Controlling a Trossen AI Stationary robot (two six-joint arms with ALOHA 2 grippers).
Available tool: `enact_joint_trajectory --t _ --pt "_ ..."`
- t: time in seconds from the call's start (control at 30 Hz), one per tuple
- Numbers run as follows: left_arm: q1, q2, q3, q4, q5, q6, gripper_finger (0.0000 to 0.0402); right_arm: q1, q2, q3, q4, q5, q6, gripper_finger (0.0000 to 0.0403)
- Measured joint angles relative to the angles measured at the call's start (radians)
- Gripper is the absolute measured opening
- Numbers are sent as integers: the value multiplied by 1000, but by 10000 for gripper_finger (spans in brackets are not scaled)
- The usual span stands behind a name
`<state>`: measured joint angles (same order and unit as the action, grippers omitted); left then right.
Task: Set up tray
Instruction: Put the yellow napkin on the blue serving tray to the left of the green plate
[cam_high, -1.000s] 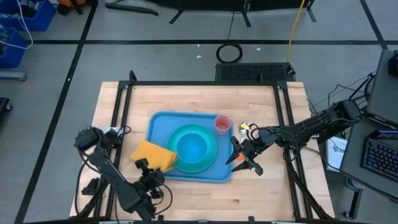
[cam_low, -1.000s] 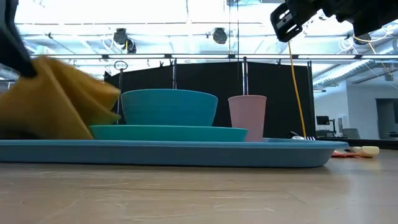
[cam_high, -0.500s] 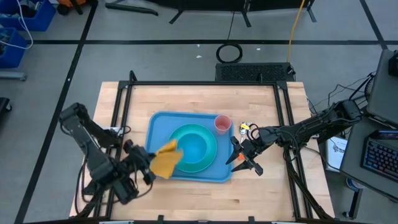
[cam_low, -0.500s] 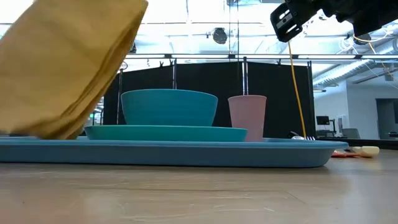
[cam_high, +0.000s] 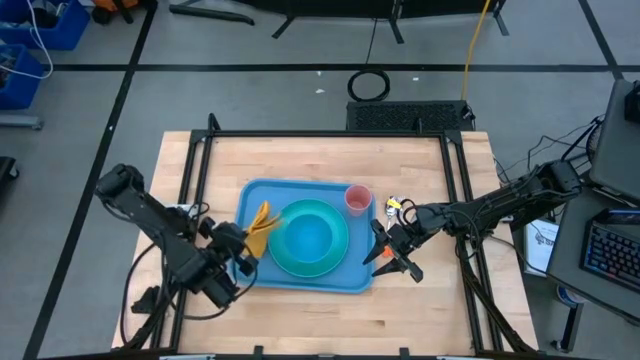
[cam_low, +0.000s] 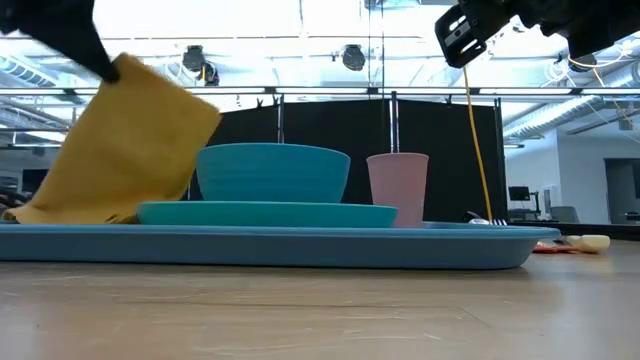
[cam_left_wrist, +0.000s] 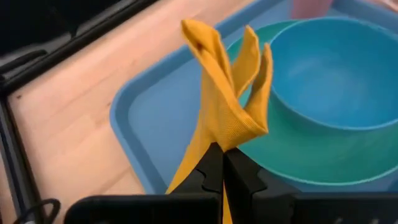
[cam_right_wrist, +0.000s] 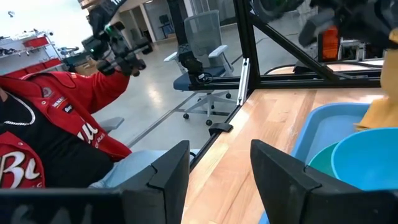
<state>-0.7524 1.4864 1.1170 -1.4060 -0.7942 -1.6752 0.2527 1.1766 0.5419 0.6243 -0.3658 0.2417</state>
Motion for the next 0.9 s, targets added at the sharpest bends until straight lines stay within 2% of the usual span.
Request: enact_joint_trajectory --t 0.1,0.2,0.27,0.4,0.53,0.63,0.7,0.8,0.9 --pt "-12 0 -39 29 -21 -31 0 0 0 0 0 1 0 160" --pt "-24 0 -21 29 -25 -41 0 -4 0 0 0 2 -3 160" --pt "-38 0 20 31 -28 -29 0 -4 0 0 0 2 -4 160" --pt "-83 0 128 51 -97 6 1 -4 0 0 0 2 -3 160" --pt "-112 -1 250 38 -100 42 1 -4 0 0 0 2 -2 160" --pt "-132 -1 284 29 -176 29 1 -4 0 0 0 2 -2 160" --pt "-128 0 285 -33 -161 -18 1 -4 0 0 0 2 0 160" --pt "-111 -1 242 -143 -109 -167 1 -4 0 0 0 2 0 160" --pt "-101 -1 163 -151 -75 -268 1 -4 0 0 0 2 0 160"
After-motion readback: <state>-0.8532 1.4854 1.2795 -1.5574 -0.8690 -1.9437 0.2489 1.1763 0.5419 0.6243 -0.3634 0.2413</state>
